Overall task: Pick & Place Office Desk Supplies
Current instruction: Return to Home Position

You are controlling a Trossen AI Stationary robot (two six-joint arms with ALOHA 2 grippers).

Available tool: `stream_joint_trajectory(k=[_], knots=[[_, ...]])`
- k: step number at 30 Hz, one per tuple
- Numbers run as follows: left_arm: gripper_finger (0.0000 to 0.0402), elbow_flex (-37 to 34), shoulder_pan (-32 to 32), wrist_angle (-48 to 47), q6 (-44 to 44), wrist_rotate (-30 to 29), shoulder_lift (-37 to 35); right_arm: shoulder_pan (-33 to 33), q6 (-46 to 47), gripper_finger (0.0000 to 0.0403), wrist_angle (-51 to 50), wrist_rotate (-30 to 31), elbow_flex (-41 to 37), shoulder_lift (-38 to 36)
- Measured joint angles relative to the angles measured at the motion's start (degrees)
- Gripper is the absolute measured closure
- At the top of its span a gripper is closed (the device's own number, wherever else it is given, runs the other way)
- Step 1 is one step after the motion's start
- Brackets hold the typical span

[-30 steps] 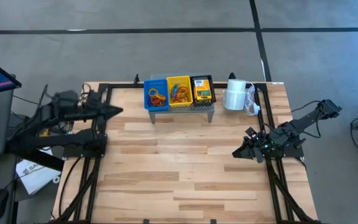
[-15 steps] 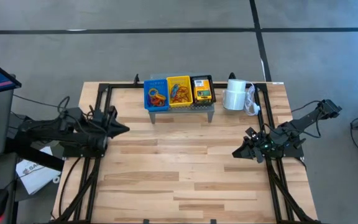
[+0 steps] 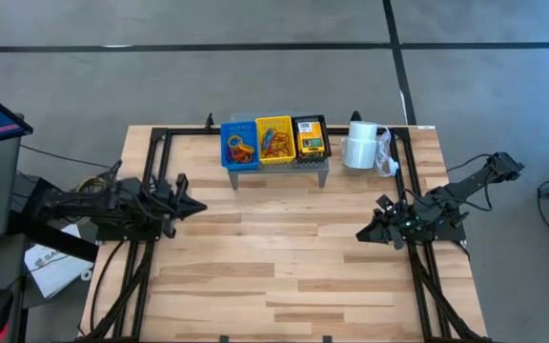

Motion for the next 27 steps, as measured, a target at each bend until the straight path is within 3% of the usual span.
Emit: stream_joint_trajectory(k=[13, 27], knots=[[0.0400, -8.17, 0.00, 3.54, -0.10, 0.02, -2.00, -0.01, 0.00, 0.0294, 0.00, 0.02, 0.00, -0.01], [0.0400, -8.22, 0.11, 2.44, -0.07, -0.02, -1.86, -0.01, 0.00, 0.0294, 0.00, 0.02, 0.00, -0.01]])
